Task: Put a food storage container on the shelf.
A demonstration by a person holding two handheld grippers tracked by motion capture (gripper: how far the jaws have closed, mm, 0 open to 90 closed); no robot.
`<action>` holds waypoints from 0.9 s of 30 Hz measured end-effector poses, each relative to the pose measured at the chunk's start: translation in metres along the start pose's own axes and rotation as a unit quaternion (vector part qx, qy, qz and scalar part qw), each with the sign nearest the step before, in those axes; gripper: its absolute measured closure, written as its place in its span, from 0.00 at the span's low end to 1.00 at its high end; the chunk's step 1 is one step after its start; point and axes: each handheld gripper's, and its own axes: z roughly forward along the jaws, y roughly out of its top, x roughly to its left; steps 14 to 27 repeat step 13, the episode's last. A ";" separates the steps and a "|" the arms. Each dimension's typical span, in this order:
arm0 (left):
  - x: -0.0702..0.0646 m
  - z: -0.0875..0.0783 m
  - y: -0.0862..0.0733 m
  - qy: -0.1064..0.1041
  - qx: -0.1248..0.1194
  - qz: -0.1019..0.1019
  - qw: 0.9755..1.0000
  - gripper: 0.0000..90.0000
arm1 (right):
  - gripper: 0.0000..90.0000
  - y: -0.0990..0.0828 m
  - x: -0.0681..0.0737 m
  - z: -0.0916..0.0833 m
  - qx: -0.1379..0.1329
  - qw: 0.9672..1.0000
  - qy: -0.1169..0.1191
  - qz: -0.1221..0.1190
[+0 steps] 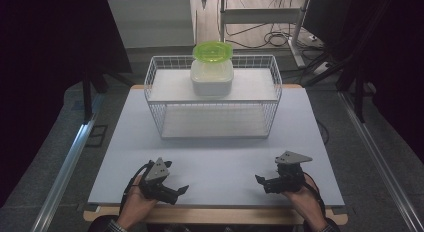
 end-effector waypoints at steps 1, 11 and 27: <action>0.000 0.000 0.000 0.000 0.001 0.000 1.000 0.00 | 0.00 -0.002 -0.001 0.000 0.004 1.000 -0.001 0.003; 0.000 0.001 -0.001 0.001 0.004 0.001 1.000 0.00 | 0.00 -0.007 -0.004 0.003 0.027 1.000 -0.002 0.015; 0.000 0.001 0.000 0.002 0.004 0.001 1.000 0.00 | 0.00 -0.007 -0.003 0.004 0.028 1.000 -0.003 0.013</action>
